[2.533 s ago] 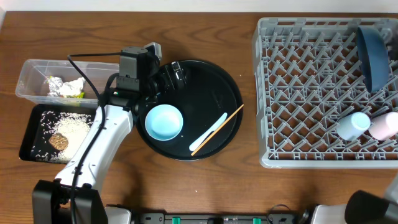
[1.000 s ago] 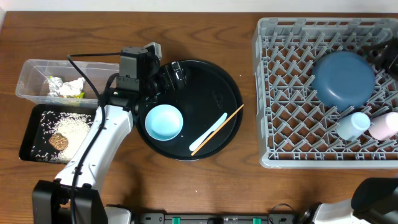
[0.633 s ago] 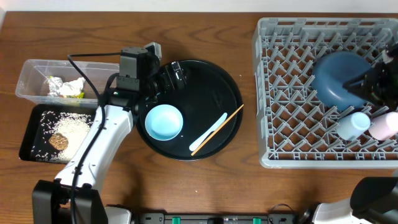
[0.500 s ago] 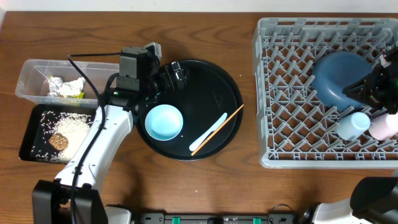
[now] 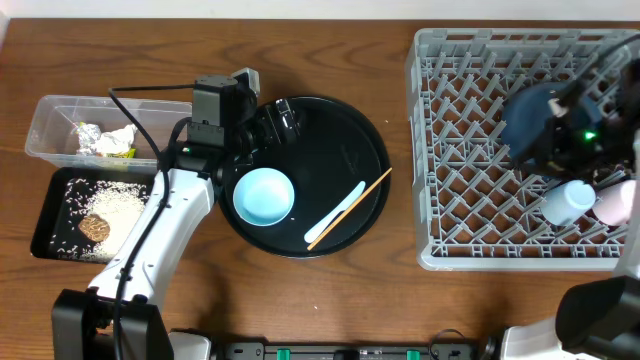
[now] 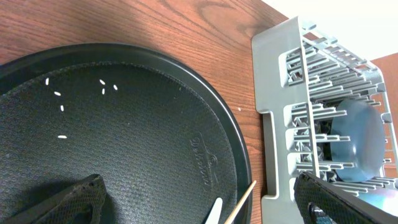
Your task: Sort waste into correct bins and load items into the dishwasher rack
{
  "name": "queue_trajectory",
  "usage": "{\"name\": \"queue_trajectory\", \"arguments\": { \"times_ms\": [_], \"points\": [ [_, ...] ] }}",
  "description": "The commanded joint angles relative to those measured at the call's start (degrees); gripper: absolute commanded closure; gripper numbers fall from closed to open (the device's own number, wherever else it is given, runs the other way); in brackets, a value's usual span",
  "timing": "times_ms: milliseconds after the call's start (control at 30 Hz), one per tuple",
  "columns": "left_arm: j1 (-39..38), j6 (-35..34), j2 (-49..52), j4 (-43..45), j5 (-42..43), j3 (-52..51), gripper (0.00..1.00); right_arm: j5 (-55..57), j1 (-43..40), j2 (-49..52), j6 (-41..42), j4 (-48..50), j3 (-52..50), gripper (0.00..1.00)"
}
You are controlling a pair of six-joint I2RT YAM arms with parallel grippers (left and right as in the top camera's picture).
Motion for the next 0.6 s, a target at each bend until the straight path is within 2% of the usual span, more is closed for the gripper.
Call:
{"name": "queue_trajectory", "arguments": {
  "times_ms": [0, 267, 433, 567],
  "points": [
    [0.24, 0.81, -0.96, 0.00, -0.33, -0.55, 0.02, 0.17, 1.81, 0.02, -1.49, 1.31, -2.71, 0.99],
    [1.05, 0.52, -1.60, -2.69, 1.42, -0.52, 0.02, -0.17, 2.03, 0.02, -1.46, 2.67, -7.02, 0.99],
    [6.19, -6.43, -6.54, -12.72, -3.82, -0.52, 0.02, -0.31, 2.05, 0.02, -1.46, 2.56, -7.30, 0.99],
    [9.77, -6.56, -11.28, -18.58, -6.69, -0.52, 0.02, -0.28, 2.05, 0.02, -1.46, 2.73, -7.30, 0.99]
  ]
}}
